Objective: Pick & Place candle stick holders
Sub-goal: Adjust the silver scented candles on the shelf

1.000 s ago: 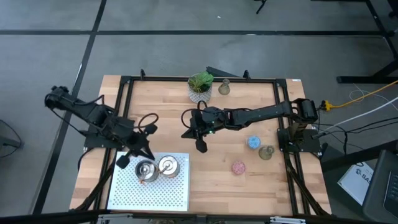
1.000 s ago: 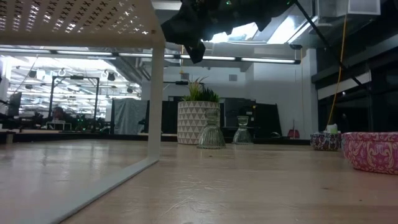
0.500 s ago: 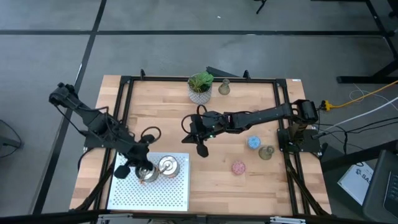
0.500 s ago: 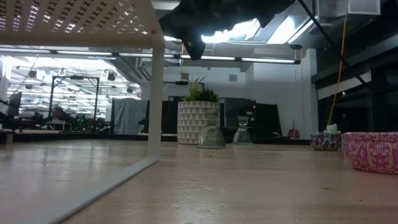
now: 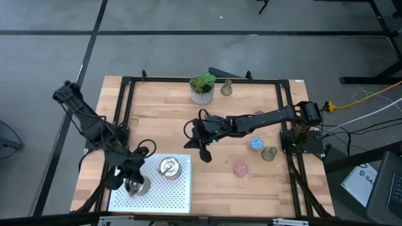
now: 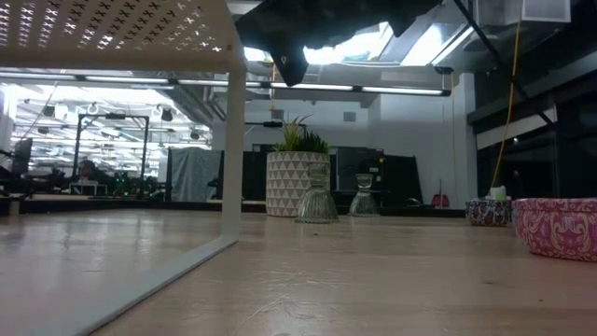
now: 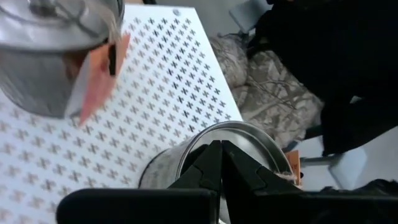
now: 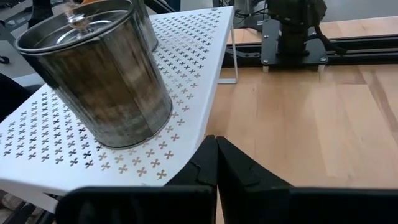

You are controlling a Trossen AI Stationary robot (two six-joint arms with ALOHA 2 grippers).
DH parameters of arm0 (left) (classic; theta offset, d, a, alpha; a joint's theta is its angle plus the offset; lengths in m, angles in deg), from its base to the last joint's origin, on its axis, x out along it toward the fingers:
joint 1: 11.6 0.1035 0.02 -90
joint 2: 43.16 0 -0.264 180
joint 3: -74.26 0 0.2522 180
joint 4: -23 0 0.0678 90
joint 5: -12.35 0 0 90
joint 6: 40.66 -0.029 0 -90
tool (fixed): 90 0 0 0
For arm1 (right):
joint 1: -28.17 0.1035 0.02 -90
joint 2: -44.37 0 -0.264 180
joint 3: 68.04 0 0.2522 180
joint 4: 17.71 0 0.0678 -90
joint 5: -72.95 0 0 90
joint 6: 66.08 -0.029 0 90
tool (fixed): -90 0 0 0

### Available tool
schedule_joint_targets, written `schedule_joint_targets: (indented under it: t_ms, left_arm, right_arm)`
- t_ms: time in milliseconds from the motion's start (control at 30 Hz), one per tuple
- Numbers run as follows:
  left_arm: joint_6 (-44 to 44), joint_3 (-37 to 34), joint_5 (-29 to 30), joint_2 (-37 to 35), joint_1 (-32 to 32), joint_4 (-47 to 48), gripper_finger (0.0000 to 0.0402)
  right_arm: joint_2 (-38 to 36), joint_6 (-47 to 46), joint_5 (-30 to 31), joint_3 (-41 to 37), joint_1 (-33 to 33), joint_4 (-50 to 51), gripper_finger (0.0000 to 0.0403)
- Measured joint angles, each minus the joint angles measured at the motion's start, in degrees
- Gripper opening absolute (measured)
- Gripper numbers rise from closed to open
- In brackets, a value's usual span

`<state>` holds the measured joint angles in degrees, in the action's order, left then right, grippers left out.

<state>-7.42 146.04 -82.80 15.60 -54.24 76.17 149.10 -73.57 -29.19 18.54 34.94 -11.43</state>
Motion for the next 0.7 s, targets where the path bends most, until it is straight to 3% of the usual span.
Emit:
schedule_joint_targets:
  t_ms: [533,700]
  left_arm:
    - [27.19,-0.09,1.21,-0.09,-8.52,-0.23,0.0003]
    - [31.91,-0.09,1.74,-0.07,-10.49,-0.23,0.0003]
  right_arm:
    - [0.0,0.51,0.02,0.0,0.15,-0.01,0.0001]
    - [0.0,0.68,0.02,0.0,0.12,-0.04,0.0001]
